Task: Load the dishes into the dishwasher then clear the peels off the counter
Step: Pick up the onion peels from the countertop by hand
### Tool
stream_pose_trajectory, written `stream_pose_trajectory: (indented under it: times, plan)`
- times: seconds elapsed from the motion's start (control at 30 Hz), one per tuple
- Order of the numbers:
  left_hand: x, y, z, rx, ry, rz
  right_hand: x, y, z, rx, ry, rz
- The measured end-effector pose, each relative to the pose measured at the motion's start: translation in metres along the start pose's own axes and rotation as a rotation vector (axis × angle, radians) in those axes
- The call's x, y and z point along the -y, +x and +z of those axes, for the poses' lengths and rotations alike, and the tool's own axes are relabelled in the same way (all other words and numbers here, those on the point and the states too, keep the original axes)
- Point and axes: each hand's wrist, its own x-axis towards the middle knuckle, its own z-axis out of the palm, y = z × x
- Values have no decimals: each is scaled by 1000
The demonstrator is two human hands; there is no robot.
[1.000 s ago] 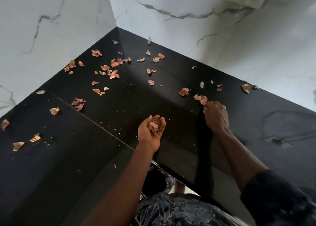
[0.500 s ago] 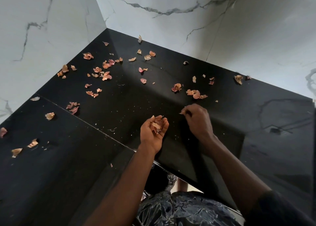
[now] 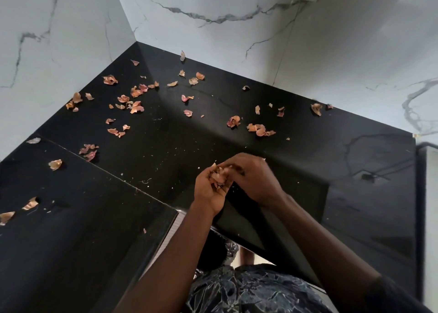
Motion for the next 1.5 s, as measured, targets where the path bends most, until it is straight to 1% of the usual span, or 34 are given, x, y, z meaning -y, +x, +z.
stream_pose_trajectory:
  times: [0.07,0.1,0.17,0.23,0.27,0.33,0.47,0.57,0.67,0.73,0.9,0.97,1.1,1.17,1.23,1.3,1.37,1.43,1.5]
  plan:
    - [1,-2,2,12,-61,-12,-26,8,-16,-142,-42,79]
    - [1,-3,2,16,-71,-12,-45,14,-25,-215,-87,153]
    - [2,-5,0,13,-70,-5,-85,23,-44,-289,-164,378]
    - [4,-7,-1,3,-63,5,-118,27,-57,-220,-232,561]
    - [4,-8,-1,1,-58,9,-129,28,-61,-158,-271,595]
    - [4,-9,-1,1,-53,17,-138,27,-61,-59,-353,557]
    - [3,-9,-2,2,-59,34,-124,20,-45,24,-370,405]
    - [5,-11,-2,4,-59,31,-105,11,-26,45,-333,307]
    - [8,-12,-1,3,-51,23,-94,5,-12,27,-355,244]
    - [9,-12,1,6,-49,19,-88,6,-8,1,-361,253]
    - [11,-14,2,10,-44,10,-83,15,-11,18,-353,335]
    - [11,-16,1,13,-48,12,-86,16,-16,14,-303,372]
    - [8,-17,-2,11,-55,26,-81,12,-24,-38,-26,432]
    - [8,-15,-3,2,-54,30,-64,9,-25,-60,81,403]
    - [10,-13,-5,-5,-53,30,-36,7,-23,-47,134,333]
    - [12,-12,-6,0,-30,24,-7,2,-14,-9,124,233]
    - [13,-12,-6,0,28,26,13,-2,1,43,31,138]
    - [13,-13,-4,-4,53,33,18,-3,13,80,-105,67]
    - [11,-14,-3,-6,32,33,15,-3,16,76,-149,36]
